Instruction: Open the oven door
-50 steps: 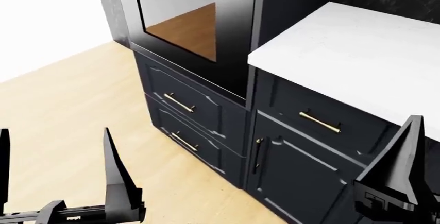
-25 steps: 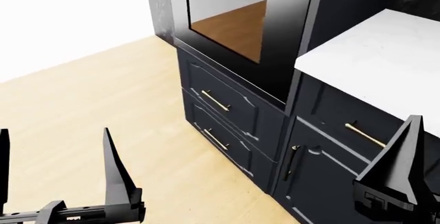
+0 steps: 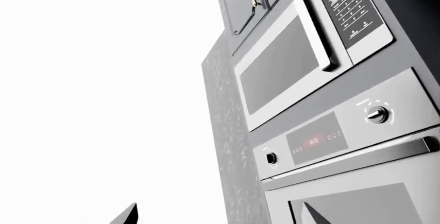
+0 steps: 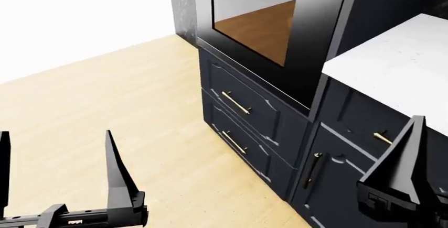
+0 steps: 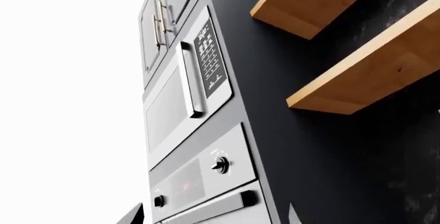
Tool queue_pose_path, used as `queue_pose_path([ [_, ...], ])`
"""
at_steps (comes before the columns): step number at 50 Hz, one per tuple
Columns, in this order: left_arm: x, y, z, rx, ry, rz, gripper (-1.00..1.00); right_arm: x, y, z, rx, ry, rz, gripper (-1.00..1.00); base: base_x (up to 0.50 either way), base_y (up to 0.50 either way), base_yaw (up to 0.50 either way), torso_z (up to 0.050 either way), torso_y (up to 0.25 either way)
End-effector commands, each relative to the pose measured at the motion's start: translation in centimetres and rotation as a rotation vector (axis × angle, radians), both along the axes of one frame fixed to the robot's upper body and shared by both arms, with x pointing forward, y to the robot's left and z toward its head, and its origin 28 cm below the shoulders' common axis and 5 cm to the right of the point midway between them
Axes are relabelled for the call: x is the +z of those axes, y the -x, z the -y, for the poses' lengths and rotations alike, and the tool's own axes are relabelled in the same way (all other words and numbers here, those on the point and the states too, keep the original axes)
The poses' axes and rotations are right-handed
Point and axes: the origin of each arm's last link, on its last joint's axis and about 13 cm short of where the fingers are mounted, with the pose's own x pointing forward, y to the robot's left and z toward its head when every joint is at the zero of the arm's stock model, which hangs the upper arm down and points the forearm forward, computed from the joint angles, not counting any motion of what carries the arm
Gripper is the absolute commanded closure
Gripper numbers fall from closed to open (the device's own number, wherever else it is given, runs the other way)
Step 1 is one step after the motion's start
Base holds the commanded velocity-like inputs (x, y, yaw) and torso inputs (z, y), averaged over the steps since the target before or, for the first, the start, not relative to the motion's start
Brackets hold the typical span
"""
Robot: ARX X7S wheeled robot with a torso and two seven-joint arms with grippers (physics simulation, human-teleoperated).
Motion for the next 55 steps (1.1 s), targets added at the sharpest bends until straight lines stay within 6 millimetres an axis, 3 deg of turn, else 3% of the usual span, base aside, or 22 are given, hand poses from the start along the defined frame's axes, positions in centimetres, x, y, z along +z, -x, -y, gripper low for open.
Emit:
queue_pose_path([
  [1, -0.01, 0.02, 0.0, 0.0, 0.0, 0.0, -1.0, 0.0, -0.12, -0.02, 0.004, 0.001, -0.012, -1.0, 0.0, 0.0, 0.0, 0.0, 0.0],
  [25, -0.03, -0.02, 0.03, -0.002, -0.001, 0.0, -1.0, -0.04, 0.05, -0.04, 0.013, 0.003, -0.01, -1.0, 0.3, -0.07, 0.0, 0.0, 0.0],
  [55, -0.05, 0.02, 0.0, -0.001, -0.001, -0.002, -1.0, 0.01, -0.05, -0.01, 0.014, -0.003, -0.01, -1.0, 0.18, 0.19, 0.0, 0.0, 0.0],
])
